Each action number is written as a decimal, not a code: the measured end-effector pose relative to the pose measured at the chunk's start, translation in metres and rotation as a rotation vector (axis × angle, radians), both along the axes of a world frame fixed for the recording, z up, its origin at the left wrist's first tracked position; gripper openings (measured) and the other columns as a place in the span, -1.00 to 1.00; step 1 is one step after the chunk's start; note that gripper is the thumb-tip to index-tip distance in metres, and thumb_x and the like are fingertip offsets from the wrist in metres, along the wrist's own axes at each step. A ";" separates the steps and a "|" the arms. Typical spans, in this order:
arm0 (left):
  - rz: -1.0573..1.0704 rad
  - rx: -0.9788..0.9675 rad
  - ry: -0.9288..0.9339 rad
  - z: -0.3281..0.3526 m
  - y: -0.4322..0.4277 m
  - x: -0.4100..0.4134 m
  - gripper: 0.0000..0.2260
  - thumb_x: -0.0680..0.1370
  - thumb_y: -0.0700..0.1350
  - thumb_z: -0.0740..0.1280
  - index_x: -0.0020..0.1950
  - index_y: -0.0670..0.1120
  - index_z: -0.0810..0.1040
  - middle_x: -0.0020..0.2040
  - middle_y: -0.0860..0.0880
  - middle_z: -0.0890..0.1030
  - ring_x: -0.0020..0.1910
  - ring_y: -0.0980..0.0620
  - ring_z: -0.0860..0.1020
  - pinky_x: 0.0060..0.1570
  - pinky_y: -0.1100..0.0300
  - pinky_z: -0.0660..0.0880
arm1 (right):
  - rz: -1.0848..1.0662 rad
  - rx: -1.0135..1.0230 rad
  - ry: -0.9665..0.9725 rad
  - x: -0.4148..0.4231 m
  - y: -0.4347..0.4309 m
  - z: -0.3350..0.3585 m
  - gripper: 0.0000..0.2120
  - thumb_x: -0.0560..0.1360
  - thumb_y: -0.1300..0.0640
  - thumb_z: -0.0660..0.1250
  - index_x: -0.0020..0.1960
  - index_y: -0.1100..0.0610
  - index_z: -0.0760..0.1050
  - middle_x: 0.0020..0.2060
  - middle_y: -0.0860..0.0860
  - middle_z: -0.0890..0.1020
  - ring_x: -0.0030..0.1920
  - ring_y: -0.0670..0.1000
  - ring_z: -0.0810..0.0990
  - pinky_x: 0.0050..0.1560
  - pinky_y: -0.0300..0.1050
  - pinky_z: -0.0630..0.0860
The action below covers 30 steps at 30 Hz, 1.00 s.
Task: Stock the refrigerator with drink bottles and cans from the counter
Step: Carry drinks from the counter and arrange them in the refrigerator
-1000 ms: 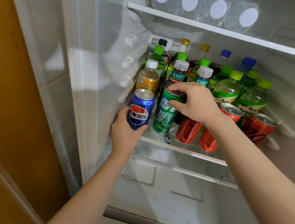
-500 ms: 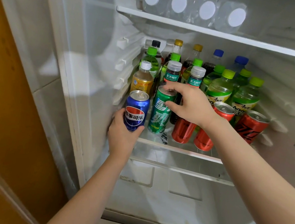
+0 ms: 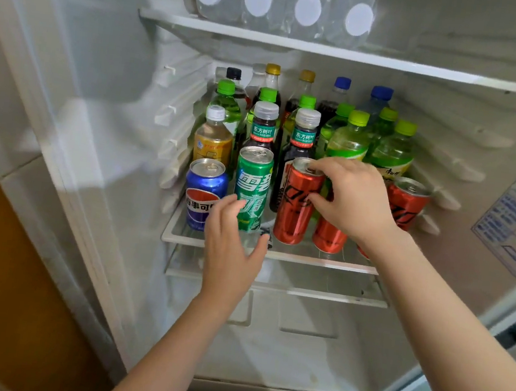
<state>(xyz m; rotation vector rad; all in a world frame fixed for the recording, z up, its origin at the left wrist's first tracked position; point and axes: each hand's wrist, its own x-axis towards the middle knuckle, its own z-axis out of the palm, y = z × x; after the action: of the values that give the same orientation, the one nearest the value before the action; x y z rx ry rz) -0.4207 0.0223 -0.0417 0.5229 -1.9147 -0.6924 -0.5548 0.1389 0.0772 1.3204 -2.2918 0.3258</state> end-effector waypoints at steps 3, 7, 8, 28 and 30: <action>-0.003 0.021 -0.068 0.012 0.001 -0.013 -0.40 0.42 -0.14 0.48 0.38 -0.17 0.32 0.39 -0.11 0.31 0.38 -0.02 0.30 0.37 0.12 0.31 | 0.023 -0.030 0.021 -0.003 -0.002 -0.002 -0.57 0.38 0.09 0.44 0.24 0.12 0.53 0.11 0.08 0.64 0.13 0.16 0.57 0.12 0.04 0.42; 0.015 -0.180 0.008 0.031 -0.010 -0.019 -0.50 0.43 -0.24 0.45 0.31 -0.30 0.38 0.33 -0.25 0.37 0.34 -0.13 0.38 0.35 0.03 0.38 | 0.031 -0.030 0.041 -0.008 -0.006 -0.002 -0.57 0.36 0.07 0.47 0.21 0.11 0.55 0.08 0.08 0.65 0.10 0.17 0.58 0.12 0.01 0.38; 0.018 -0.250 0.036 0.037 -0.015 -0.019 -0.53 0.44 -0.26 0.43 0.30 -0.32 0.40 0.29 -0.26 0.40 0.31 -0.15 0.41 0.34 0.01 0.39 | 0.029 -0.028 0.053 -0.010 -0.006 -0.001 -0.57 0.36 0.06 0.47 0.20 0.11 0.56 0.07 0.08 0.66 0.09 0.18 0.57 0.12 0.00 0.37; -0.251 -0.361 -0.348 0.108 -0.076 -0.019 -0.75 0.50 -0.18 0.39 0.18 -0.12 0.61 0.19 -0.02 0.60 0.21 0.02 0.52 0.23 0.27 0.32 | 0.071 -0.050 -0.050 -0.017 -0.004 0.003 -0.60 0.38 0.10 0.41 0.21 0.12 0.54 0.01 0.08 0.66 0.06 0.15 0.57 0.09 -0.02 0.46; -0.225 -0.394 -0.354 0.108 -0.075 -0.019 -0.75 0.50 -0.16 0.40 0.17 -0.11 0.62 0.19 -0.02 0.61 0.20 0.00 0.52 0.21 0.27 0.28 | 0.073 -0.051 -0.056 -0.014 -0.007 0.008 -0.63 0.40 -0.04 0.40 0.15 0.10 0.57 -0.02 0.05 0.67 0.03 0.12 0.59 0.03 -0.03 0.49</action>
<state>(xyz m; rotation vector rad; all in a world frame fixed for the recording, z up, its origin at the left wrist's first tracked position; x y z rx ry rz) -0.4393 -0.0527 0.0658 0.1884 -2.3961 -0.3582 -0.5688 0.1316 0.0853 1.3877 -2.2686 0.4480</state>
